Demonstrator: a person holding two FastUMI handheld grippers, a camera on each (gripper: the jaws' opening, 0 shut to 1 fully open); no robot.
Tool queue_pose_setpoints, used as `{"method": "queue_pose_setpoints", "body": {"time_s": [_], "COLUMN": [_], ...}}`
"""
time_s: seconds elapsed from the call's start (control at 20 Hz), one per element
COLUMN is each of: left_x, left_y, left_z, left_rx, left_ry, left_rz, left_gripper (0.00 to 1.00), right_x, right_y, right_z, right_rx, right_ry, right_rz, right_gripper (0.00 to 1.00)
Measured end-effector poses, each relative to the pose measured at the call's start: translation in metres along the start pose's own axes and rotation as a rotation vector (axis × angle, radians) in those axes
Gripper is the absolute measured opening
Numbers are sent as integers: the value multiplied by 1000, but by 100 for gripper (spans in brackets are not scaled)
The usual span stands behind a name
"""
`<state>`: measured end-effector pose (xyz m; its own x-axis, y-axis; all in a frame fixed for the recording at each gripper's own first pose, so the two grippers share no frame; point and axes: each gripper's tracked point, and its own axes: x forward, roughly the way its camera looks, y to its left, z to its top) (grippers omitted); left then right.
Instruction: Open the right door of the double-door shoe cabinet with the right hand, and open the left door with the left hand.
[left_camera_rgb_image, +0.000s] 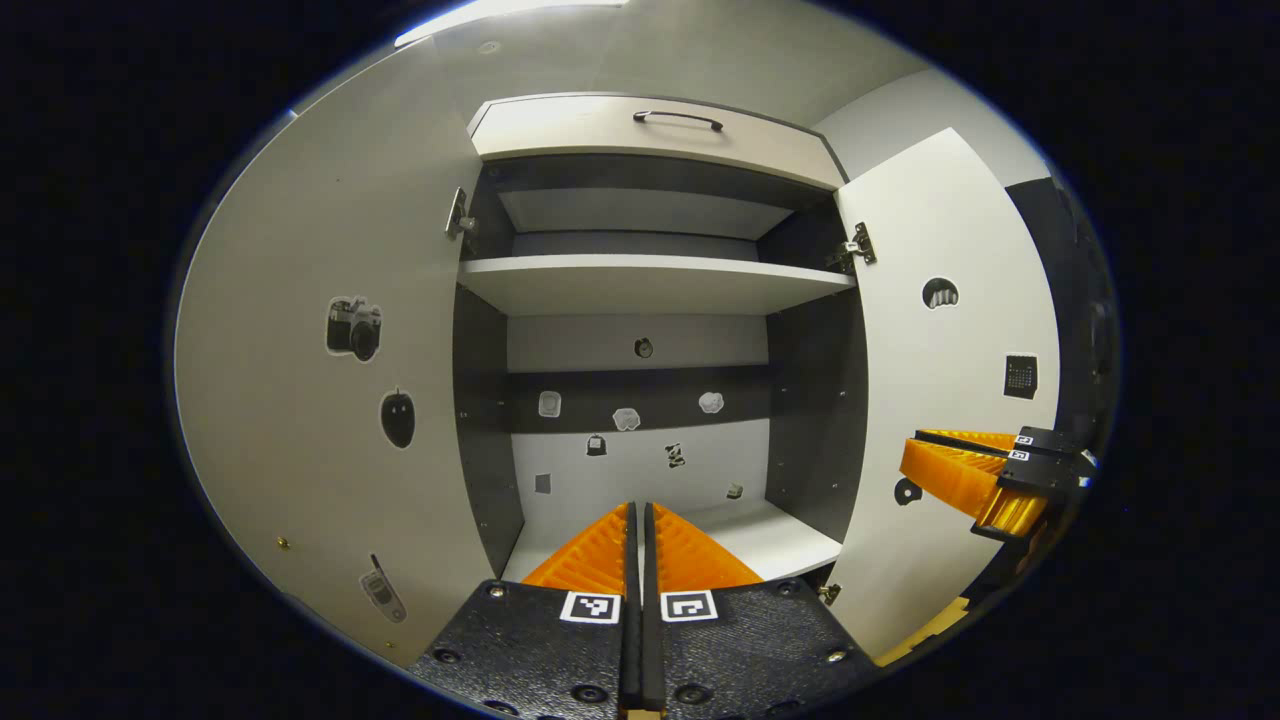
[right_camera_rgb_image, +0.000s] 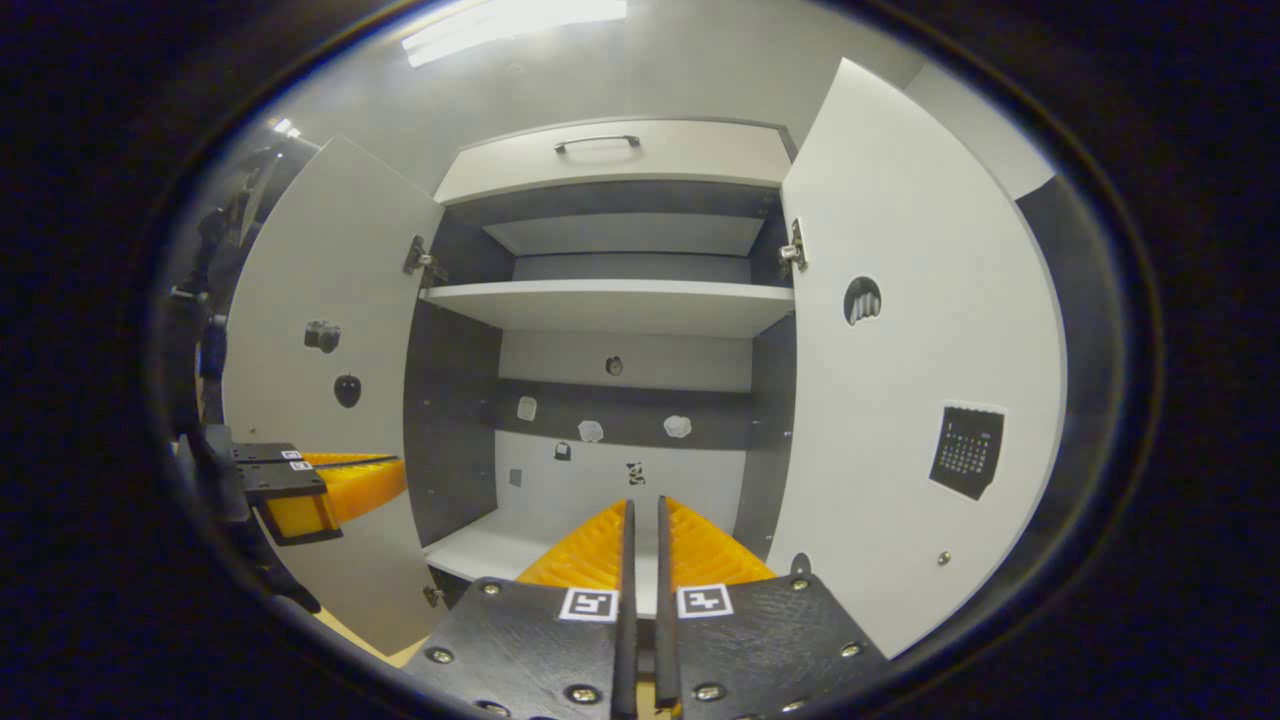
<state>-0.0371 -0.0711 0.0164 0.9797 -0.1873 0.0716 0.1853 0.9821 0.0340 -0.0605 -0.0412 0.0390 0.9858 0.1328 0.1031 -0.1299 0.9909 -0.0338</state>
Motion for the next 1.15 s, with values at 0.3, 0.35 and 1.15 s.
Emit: {"method": "queue_pose_setpoints", "body": {"time_s": [0.3, 0.35, 1.15], "left_x": [-6, -7, -13], "left_y": [-2, 0, 5], "left_z": [7, 7, 4], "left_rx": [-39, -43, -65], "left_ry": [-26, -25, -28], "left_rz": [2, 7, 19], "left_gripper": [31, 35, 96], "right_x": [-5, -7, -11], "right_y": [7, 9, 14], "right_z": [5, 5, 1], "right_rx": [10, 9, 27], "right_ry": [-11, -9, 3], "right_rz": [9, 13, 12], "right_gripper": [19, 29, 94]}}
